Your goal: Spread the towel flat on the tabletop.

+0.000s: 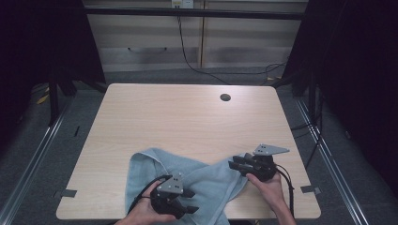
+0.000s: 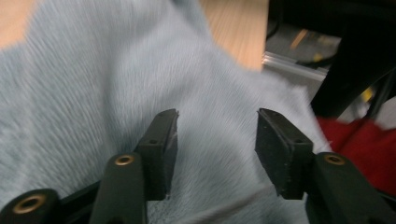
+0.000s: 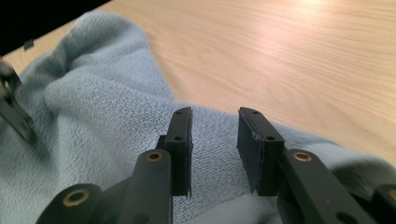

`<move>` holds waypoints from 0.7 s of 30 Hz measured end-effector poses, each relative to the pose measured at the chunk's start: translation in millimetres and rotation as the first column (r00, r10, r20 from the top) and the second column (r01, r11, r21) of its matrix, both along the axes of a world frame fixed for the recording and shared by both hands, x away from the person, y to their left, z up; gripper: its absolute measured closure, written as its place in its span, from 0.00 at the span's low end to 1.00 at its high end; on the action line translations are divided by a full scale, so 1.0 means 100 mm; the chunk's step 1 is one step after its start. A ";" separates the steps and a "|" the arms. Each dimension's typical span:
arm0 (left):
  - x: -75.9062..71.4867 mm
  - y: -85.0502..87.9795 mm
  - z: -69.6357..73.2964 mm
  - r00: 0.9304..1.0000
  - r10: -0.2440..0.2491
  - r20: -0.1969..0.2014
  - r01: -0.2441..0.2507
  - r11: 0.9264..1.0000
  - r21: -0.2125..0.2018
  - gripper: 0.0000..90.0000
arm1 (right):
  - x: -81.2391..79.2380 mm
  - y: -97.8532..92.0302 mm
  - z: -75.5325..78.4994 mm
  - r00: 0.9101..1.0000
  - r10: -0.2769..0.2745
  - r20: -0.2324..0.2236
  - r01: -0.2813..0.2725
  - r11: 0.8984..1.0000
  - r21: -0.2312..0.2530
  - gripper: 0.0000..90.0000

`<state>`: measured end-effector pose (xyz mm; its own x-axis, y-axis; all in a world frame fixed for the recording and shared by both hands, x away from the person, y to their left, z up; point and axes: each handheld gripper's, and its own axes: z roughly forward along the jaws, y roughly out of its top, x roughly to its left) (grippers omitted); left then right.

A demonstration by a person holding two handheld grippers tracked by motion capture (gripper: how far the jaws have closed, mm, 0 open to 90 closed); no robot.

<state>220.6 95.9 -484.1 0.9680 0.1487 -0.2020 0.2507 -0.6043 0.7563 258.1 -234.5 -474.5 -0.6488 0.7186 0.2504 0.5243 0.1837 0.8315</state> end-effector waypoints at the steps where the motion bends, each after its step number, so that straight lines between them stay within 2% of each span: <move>1: 0.00 0.00 -0.04 1.000 -0.006 -0.010 0.006 1.000 0.006 0.52 | 0.00 0.00 0.00 1.000 0.000 0.000 0.000 1.000 0.000 0.73; 2: -0.01 0.00 -0.07 1.000 -0.009 -0.011 0.010 1.000 0.016 0.51 | -0.01 -0.02 0.02 1.000 -0.018 0.009 0.018 1.000 -0.007 0.72; 4: -0.03 -0.01 -0.12 0.999 -0.026 -0.021 0.026 0.999 0.038 0.48 | -0.02 -0.10 0.06 0.999 -0.047 0.023 0.046 0.999 0.013 0.71; 6: -0.06 0.00 -0.14 1.000 -0.022 0.002 0.022 0.999 0.032 0.47 | -0.04 -0.22 0.06 0.995 -0.095 0.022 0.095 0.995 0.017 0.69; 8: -0.09 0.01 -0.15 0.999 -0.014 0.038 0.013 0.999 0.042 0.49 | -0.04 -0.27 0.05 0.994 -0.110 0.021 0.110 0.994 0.020 0.69; 10: -0.12 0.02 -0.16 0.995 -0.009 0.102 0.004 0.999 0.048 0.60 | -0.04 -0.34 0.03 0.991 -0.131 0.019 0.131 0.991 0.017 0.68; 12: -0.15 0.02 -0.16 0.993 0.000 0.117 -0.006 0.999 0.048 0.68 | -0.04 -0.41 0.03 0.988 -0.153 0.018 0.153 0.988 0.031 0.68; 13: -0.15 0.03 -0.16 0.993 0.004 0.119 -0.010 0.999 0.052 0.76 | -0.05 -0.44 0.02 0.987 -0.162 0.012 0.162 0.986 0.036 0.68; 15: -0.12 0.03 -0.15 0.996 0.014 0.090 -0.019 0.998 0.052 0.85 | -0.05 -0.48 -0.01 0.985 -0.174 0.005 0.173 0.984 0.029 0.68; 17: -0.11 0.04 -0.13 0.997 0.020 0.072 -0.024 0.998 0.056 0.89 | -0.06 -0.50 -0.03 0.984 -0.181 0.000 0.181 0.983 0.016 0.67; 19: -0.11 0.05 -0.07 0.998 0.053 0.038 -0.054 0.998 0.023 0.90 | -0.06 -0.51 -0.03 0.983 -0.181 0.004 0.181 0.983 0.017 0.67; 21: -0.11 0.09 0.05 0.998 0.050 0.023 -0.049 0.999 -0.023 0.90 | -0.07 -0.52 -0.01 0.983 -0.184 0.008 0.184 0.983 0.027 0.67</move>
